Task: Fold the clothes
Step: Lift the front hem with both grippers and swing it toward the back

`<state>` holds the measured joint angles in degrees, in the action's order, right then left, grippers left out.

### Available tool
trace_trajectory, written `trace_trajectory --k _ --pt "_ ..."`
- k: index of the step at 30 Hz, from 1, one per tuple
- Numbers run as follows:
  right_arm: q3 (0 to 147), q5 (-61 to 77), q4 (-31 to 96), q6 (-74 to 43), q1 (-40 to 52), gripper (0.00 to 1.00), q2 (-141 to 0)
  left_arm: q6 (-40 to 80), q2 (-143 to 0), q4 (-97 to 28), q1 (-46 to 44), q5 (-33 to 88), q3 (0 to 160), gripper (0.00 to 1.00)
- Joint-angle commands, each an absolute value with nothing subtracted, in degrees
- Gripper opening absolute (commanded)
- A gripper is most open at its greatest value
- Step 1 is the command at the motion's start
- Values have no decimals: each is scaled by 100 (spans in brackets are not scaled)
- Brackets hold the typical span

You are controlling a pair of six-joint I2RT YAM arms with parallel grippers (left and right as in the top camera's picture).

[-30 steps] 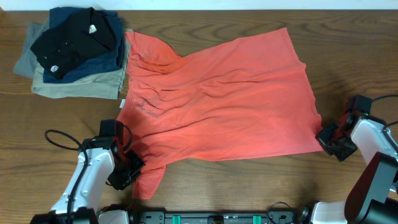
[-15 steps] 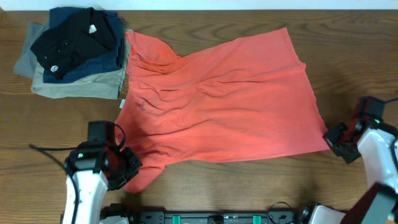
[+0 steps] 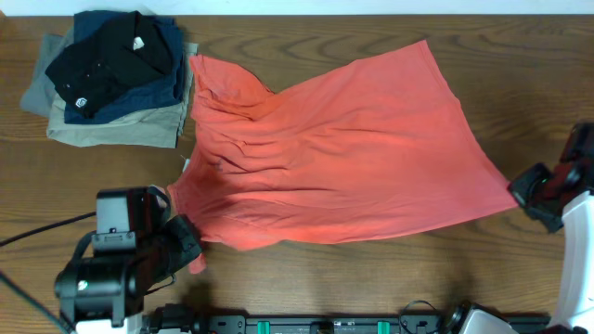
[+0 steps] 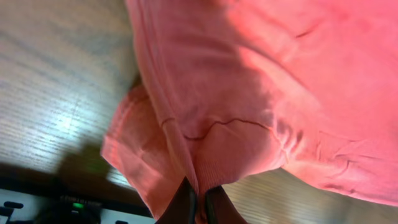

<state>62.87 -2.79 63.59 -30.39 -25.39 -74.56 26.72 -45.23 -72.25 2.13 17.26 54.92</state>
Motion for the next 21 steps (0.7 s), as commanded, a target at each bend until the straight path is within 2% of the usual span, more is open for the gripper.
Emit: trace_trajectory --k 1,11,21 --pt "6899 -366 6622 -2908 -2598 1 -7371 2552 -4506 -7380 62 1734 5968 6" --pt "7319 -473 7116 -2908 -2598 1 -7166 2554 -4504 -7931 -108 777 6840 6" --pt "7319 -502 7120 -2995 -2598 1 -7017 2766 -4497 -8071 -106 593 6945 6"
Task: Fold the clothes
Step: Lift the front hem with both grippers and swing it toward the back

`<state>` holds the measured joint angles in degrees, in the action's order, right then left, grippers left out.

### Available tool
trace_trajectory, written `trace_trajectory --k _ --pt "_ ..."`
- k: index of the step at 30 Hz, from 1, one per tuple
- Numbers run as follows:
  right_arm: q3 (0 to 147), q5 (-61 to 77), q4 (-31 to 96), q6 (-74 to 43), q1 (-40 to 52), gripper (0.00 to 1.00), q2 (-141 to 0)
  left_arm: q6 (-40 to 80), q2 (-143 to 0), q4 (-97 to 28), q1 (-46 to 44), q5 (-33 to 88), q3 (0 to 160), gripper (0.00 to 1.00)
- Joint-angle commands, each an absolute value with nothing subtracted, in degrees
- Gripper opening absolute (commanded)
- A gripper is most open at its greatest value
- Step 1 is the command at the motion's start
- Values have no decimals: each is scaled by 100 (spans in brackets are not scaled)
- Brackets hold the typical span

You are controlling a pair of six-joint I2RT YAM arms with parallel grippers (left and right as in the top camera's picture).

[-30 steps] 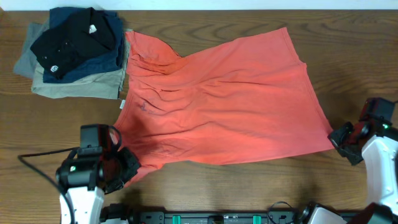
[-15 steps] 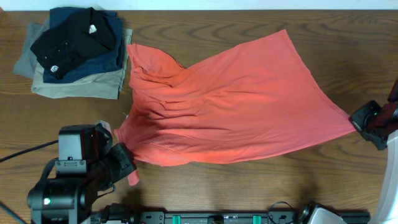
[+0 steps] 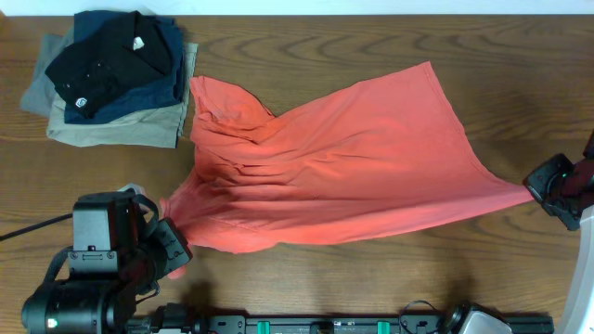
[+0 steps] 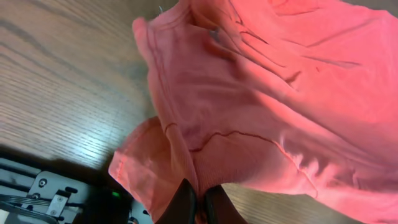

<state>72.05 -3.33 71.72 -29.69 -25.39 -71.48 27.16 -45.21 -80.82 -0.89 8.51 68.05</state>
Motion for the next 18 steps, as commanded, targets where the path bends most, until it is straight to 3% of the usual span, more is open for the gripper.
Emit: trace_trajectory --k 1,10,18 --pt "7321 -497 7070 -2998 -2598 1 -6976 2768 -4495 -8066 -106 534 6978 6" --pt "7459 790 6407 -2456 -2445 2 -6936 2766 -4637 -6904 -106 401 7260 6" --pt "7467 1118 5168 -2526 -1632 1 -7520 2609 -5931 -5035 -106 403 7260 6"
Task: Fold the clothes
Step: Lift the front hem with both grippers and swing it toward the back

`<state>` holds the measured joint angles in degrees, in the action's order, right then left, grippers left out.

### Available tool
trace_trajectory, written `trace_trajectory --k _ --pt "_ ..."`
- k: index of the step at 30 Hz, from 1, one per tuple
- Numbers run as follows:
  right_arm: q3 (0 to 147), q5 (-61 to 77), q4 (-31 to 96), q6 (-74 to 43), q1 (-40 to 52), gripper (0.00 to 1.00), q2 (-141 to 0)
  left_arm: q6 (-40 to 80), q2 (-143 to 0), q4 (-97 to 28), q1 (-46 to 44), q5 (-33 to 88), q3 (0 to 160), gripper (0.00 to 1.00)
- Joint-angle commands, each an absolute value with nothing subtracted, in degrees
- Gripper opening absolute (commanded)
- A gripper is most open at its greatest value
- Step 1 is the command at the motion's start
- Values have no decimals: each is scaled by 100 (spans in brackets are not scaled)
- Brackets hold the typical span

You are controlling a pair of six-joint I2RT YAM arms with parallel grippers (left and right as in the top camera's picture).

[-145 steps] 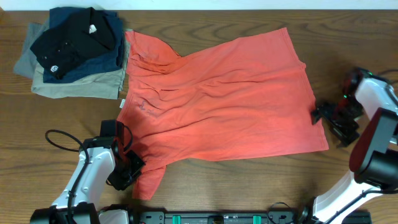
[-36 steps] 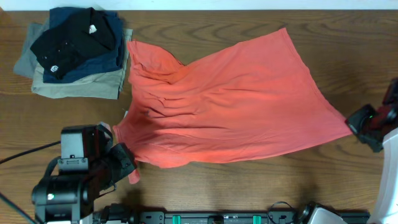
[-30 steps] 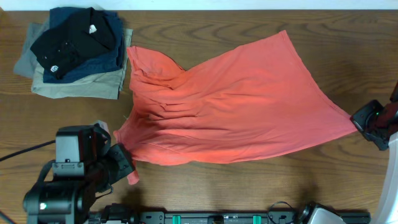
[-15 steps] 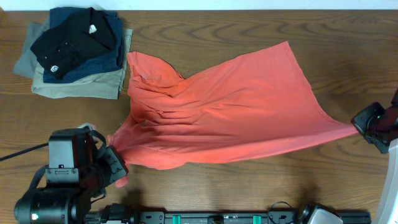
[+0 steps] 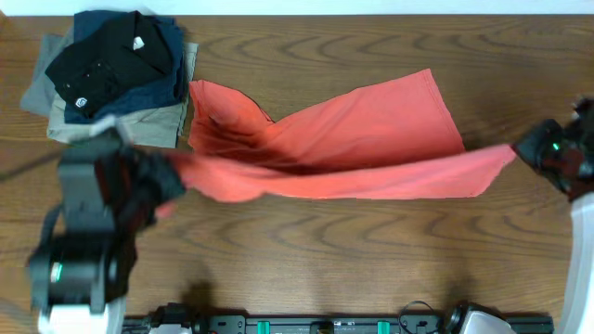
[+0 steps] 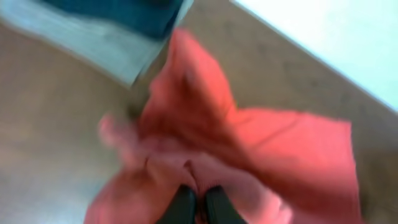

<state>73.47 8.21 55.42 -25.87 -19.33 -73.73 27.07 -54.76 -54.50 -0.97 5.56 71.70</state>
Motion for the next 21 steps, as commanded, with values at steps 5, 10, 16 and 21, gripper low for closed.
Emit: trace_trajectory --k 5,10,16,21 --pt "8213 1352 4364 -2738 -1389 1 -7684 2499 -6873 -3723 -106 401 7797 6" --pt "10042 1352 4569 -2633 -1734 1 -7695 1927 -7223 -3697 -106 399 9443 6" --pt "12066 1354 5404 -2423 -2493 1 -7695 1562 -7244 -3752 -106 379 11504 6" --pt "12252 1354 6045 -2132 -2633 1 -7749 1568 -7299 -4469 -106 388 11845 6"
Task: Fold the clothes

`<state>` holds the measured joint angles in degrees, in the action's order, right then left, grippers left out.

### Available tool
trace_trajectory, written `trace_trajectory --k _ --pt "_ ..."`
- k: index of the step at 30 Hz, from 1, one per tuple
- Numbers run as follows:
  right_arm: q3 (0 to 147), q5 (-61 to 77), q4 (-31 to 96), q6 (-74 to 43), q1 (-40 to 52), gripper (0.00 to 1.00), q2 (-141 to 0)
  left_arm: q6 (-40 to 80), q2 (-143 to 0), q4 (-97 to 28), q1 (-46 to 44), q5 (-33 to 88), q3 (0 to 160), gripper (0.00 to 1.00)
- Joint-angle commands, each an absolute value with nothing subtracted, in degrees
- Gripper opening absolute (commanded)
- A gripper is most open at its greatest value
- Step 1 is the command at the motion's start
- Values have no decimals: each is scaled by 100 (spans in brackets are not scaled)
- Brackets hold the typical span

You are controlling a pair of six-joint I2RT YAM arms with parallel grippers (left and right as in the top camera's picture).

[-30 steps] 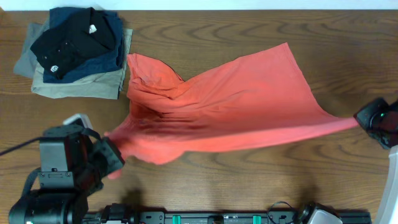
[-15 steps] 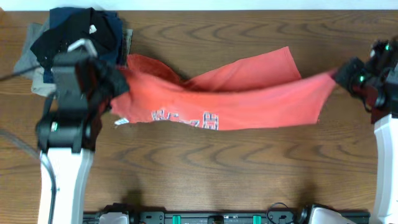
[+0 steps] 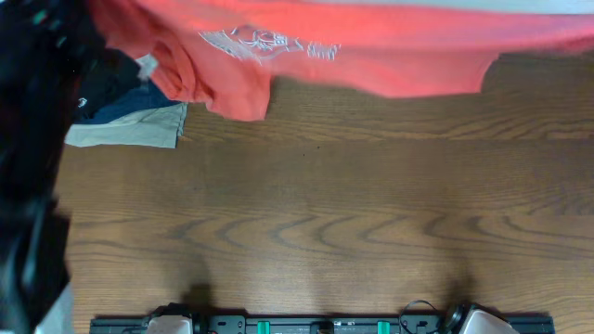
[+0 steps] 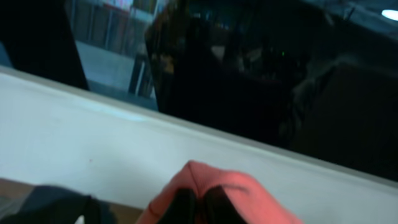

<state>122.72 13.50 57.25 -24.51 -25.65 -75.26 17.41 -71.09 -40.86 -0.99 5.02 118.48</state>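
The red shirt (image 3: 353,42) is stretched out high above the table, across the top of the overhead view, with a white print (image 3: 269,42) facing the camera. One sleeve (image 3: 232,88) hangs down at the left. In the left wrist view my left gripper (image 4: 200,208) is shut on a fold of the red shirt (image 4: 249,193), with a pale wall behind it. My left arm (image 3: 32,158) is a dark blur along the left edge of the overhead view. The right gripper is out of view; the shirt runs off the right edge.
A stack of folded clothes (image 3: 130,121), dark on top and beige below, sits at the table's back left, partly hidden by the shirt and arm. The wooden table (image 3: 325,223) spreads below. The robot base rail (image 3: 316,325) lines the front edge.
The shirt, held just above the table between both grippers, is now raised high toward the overhead camera, its printed side showing. The left wrist camera now faces the wall. The right gripper has left the overhead view.
The shirt lay spread on the table with my left gripper shut on its near left part and the right gripper at its right corner. Then it was pulled taut, then lifted as a band over the table, and now hangs high with the print visible.
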Motion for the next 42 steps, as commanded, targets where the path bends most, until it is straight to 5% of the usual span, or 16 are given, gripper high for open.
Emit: trace_trajectory --k 1,9,20,27,35,42 --pt "12250 1354 6160 -2082 -2628 1 -7802 1568 -7354 -4674 -106 388 11808 6" --pt "12250 1354 6849 -2005 -2620 1 -8322 1678 -8246 -6316 -106 405 11531 6" --pt "12256 1354 7006 -1756 -2613 1 -8281 1852 -7896 -6801 -110 899 11535 6" --pt "12256 1378 6689 -1817 -2290 1 -8958 1852 -8495 -6143 -110 899 11535 6" --pt "12317 1400 4921 -2038 -1848 1 -9623 2270 -9526 -3448 -110 902 11640 6" --pt "14357 1398 5266 -2115 -2508 1 -9590 2123 -9271 -2630 -95 683 13218 6"
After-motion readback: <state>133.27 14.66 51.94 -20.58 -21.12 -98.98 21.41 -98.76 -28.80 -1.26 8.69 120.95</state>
